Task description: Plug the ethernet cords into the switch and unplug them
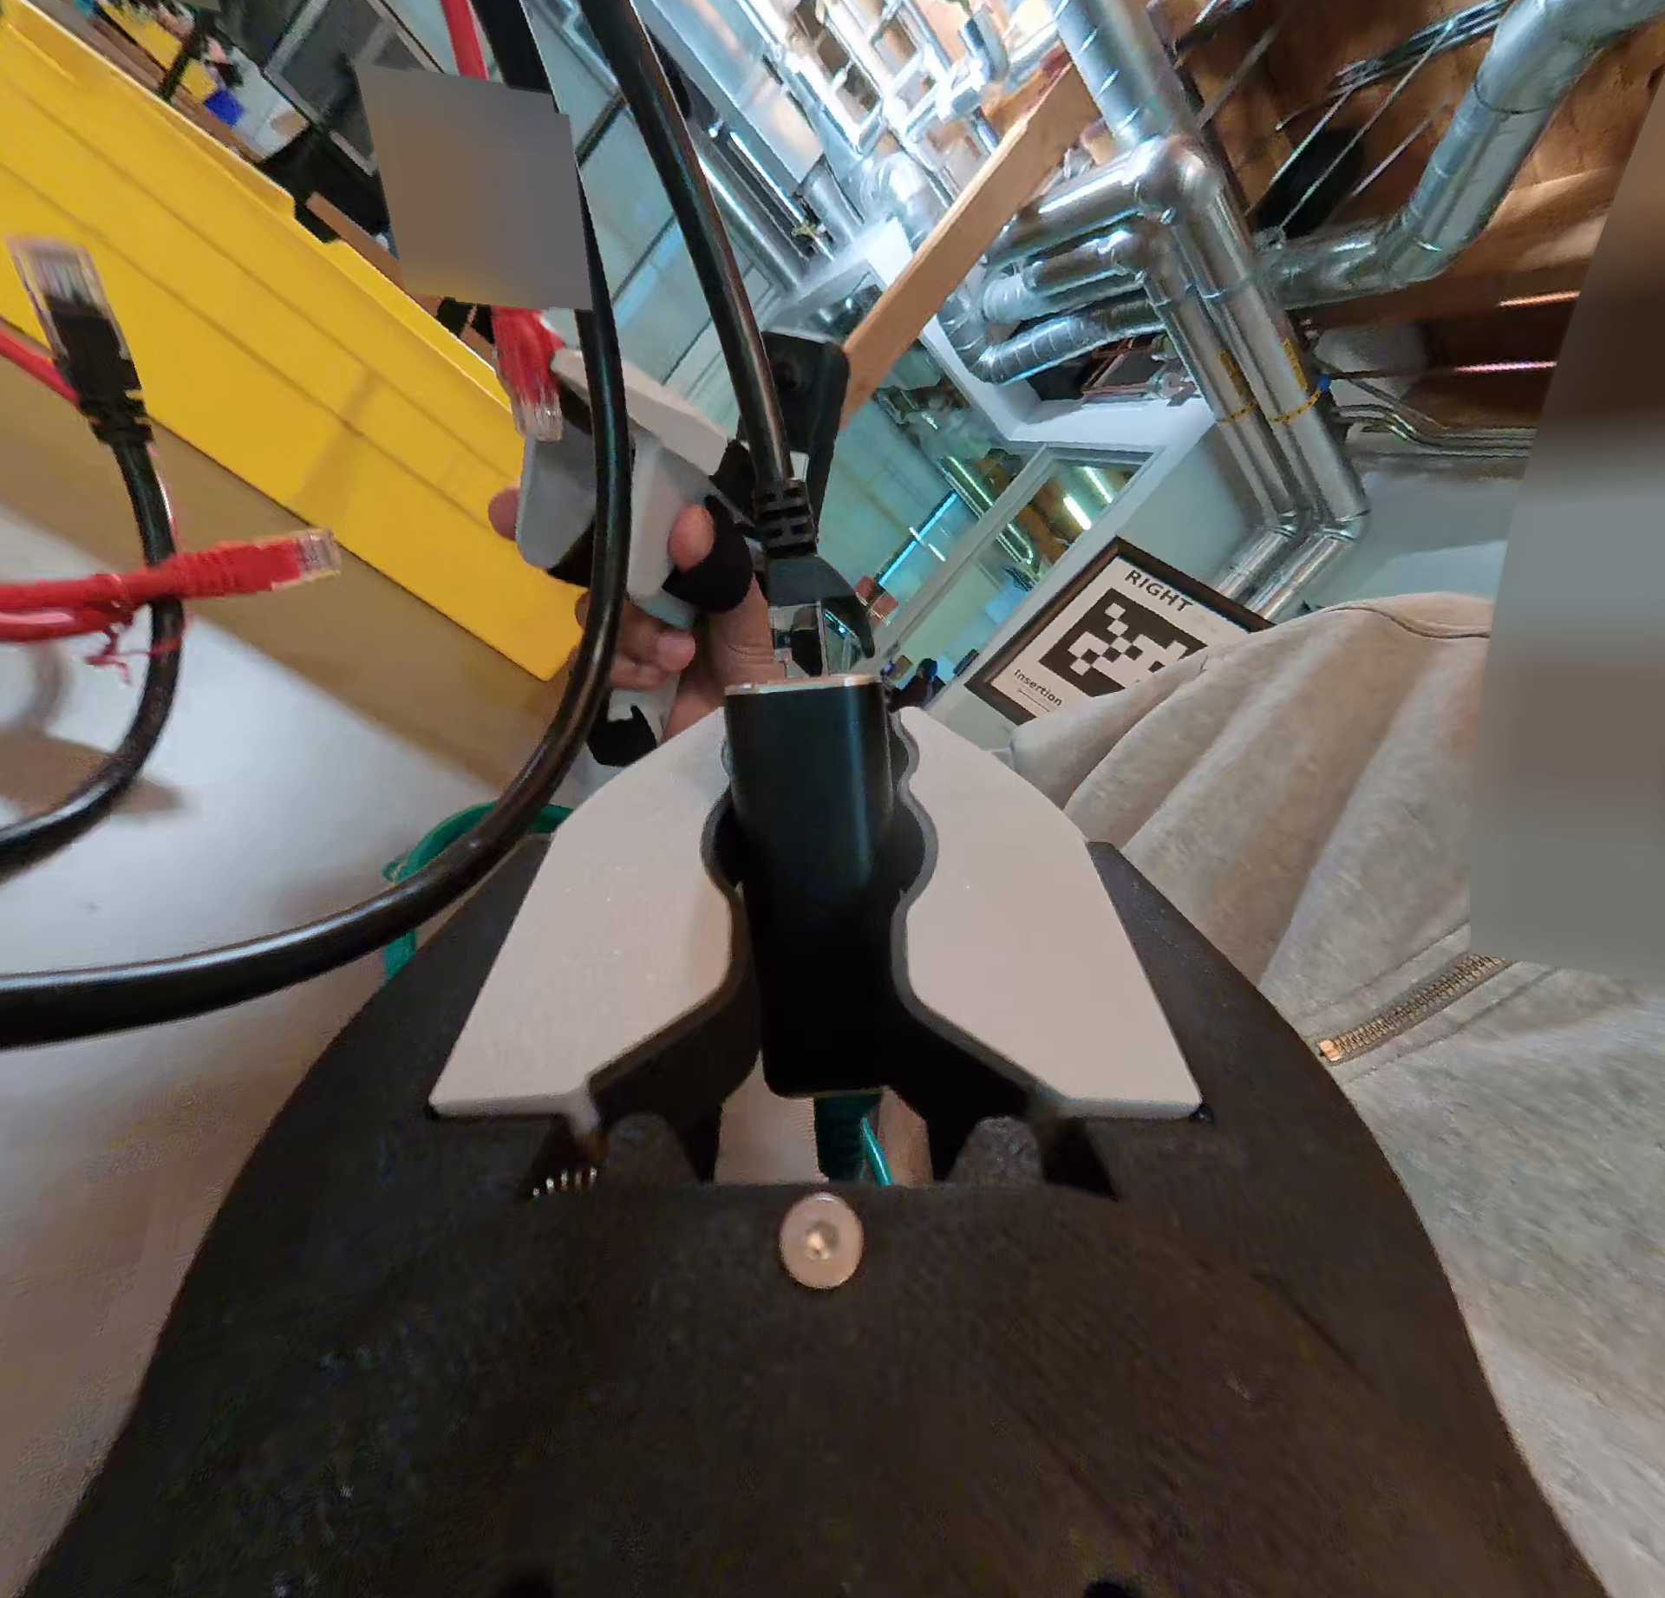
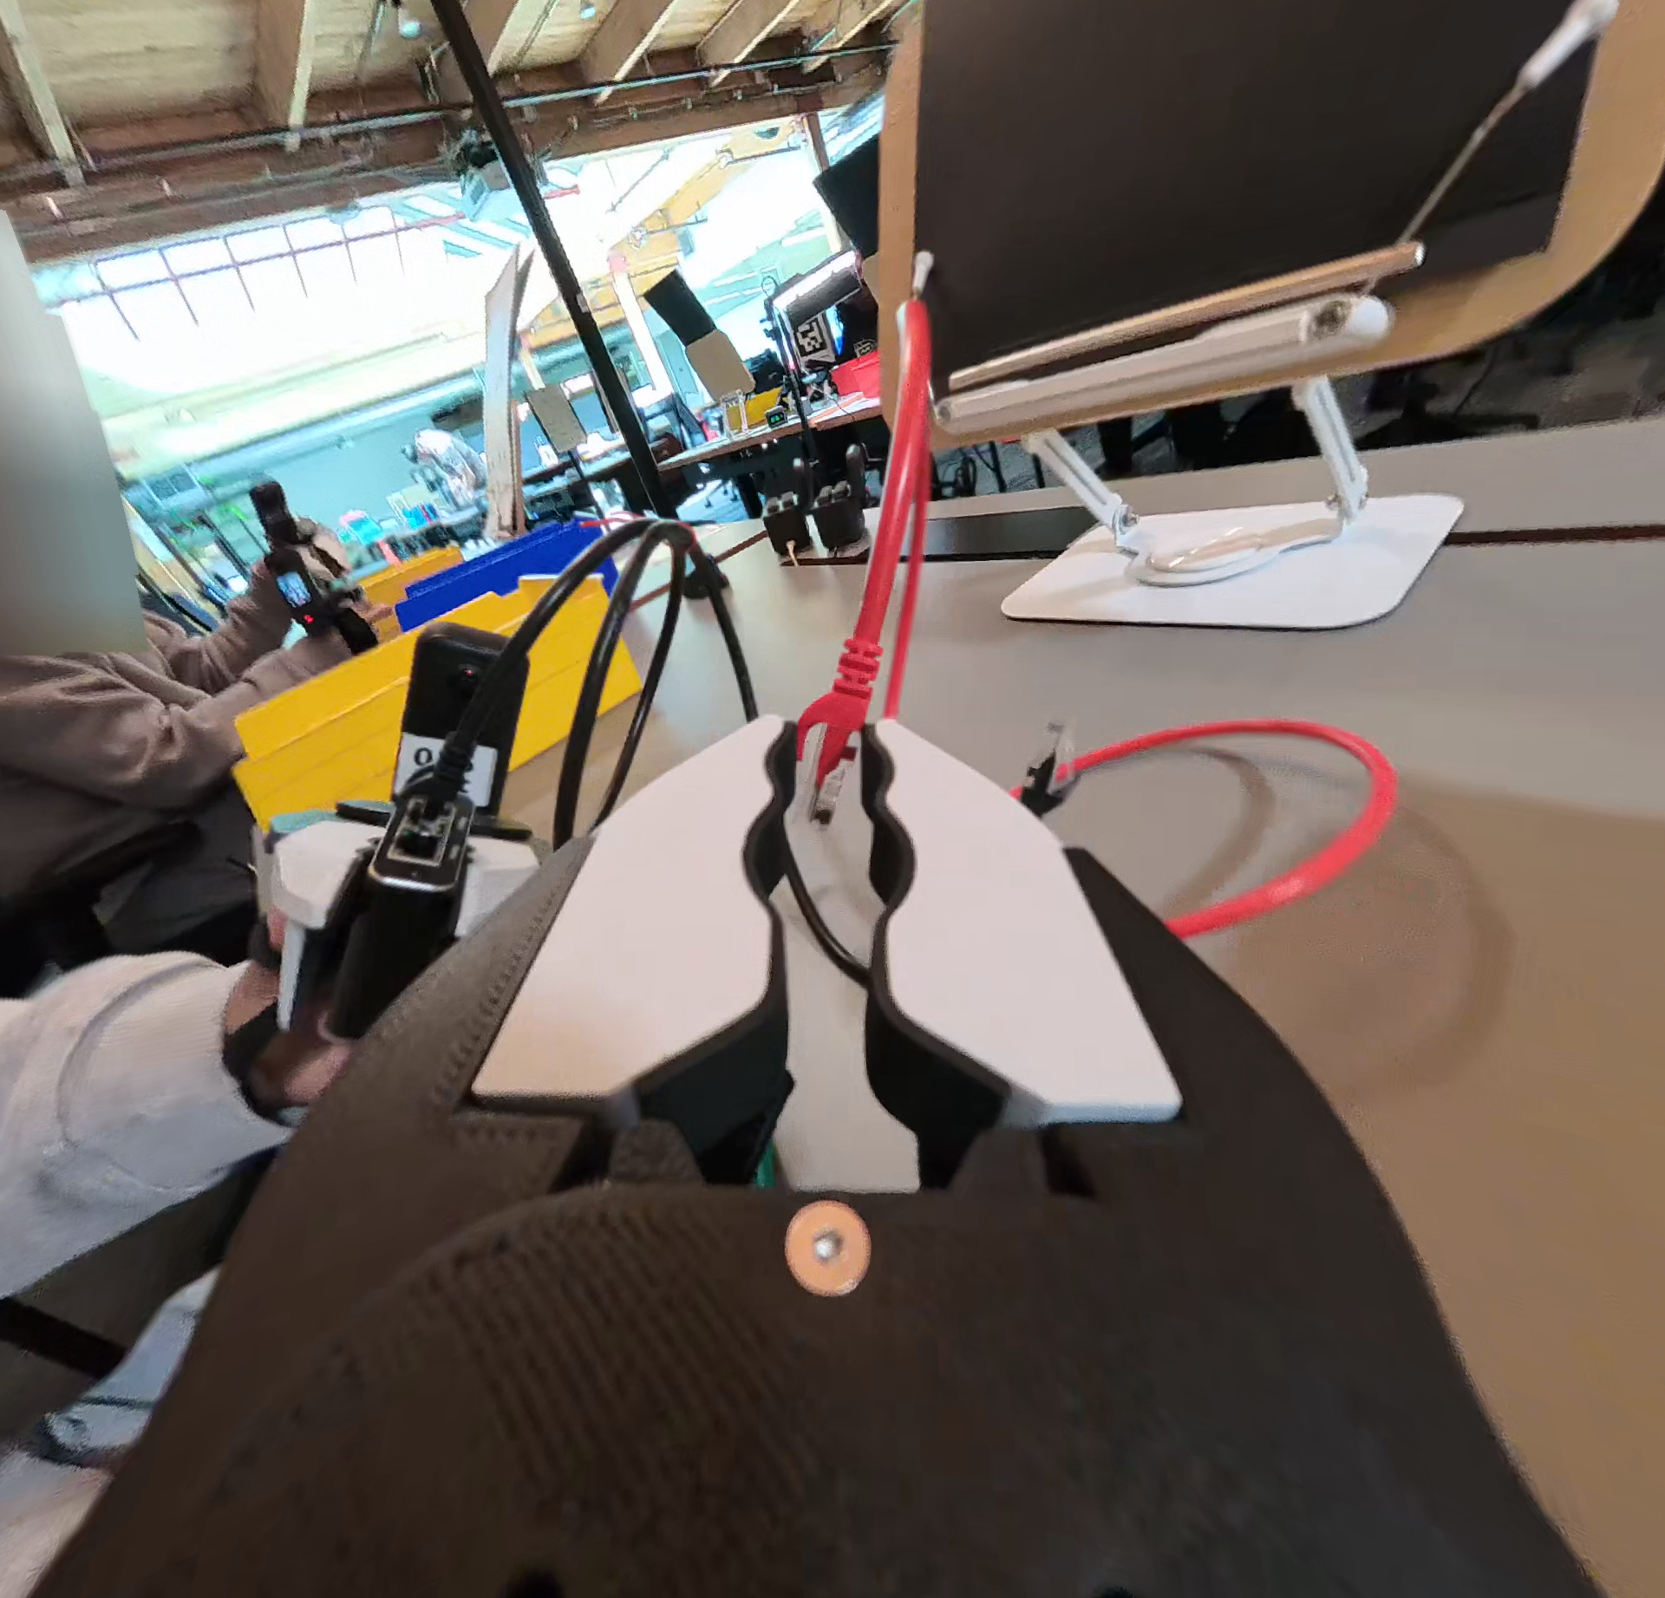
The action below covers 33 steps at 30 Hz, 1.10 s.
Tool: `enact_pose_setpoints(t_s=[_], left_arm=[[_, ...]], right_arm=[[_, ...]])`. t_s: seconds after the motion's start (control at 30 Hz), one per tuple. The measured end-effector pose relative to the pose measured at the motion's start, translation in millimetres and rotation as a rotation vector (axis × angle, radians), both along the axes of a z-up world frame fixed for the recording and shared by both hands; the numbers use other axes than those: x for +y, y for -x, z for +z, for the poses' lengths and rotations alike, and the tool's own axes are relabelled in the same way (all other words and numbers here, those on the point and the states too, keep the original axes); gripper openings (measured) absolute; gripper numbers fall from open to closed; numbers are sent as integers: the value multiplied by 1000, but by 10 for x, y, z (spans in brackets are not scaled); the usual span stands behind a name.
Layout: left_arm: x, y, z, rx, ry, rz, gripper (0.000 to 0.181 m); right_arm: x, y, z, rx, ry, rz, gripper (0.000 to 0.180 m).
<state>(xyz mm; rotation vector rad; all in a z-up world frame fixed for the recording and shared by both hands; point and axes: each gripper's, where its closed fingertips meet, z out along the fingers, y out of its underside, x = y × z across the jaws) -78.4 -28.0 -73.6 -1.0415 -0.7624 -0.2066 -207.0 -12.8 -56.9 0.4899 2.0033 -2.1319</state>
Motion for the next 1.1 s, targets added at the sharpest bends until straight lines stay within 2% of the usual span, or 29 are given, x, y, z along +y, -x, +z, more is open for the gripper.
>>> enact_pose_setpoints(t_s=[0.17,0.27,0.33,0.53,0.73,0.87,0.97,1.1], left_arm=[[-204,52,23,-39,-110,30,27],[-293,77,41,-55,-177,46,27],[-318,80,48,-52,-190,56,27],[-365,105,37,-71,-224,69,27],[-375,105,43,-84,-267,46,27],[-422,61,112,-66,-364,-1,27],[-395,63,100,-68,-343,-3,26],[-329,59,78,-73,-302,-20,26]], right_arm=[[140,186,13,-136,102,-52,15],[108,170,-14,-113,76,-44,27],[2,78,-96,-58,-4,-9,41],[-294,-161,-351,264,-241,54,51],[-625,-251,-314,332,-227,207,50],[-885,-166,-621,460,-468,313,46],[-1062,-232,-793,473,-606,405,45],[-1193,-291,-1039,509,-779,433,46]])
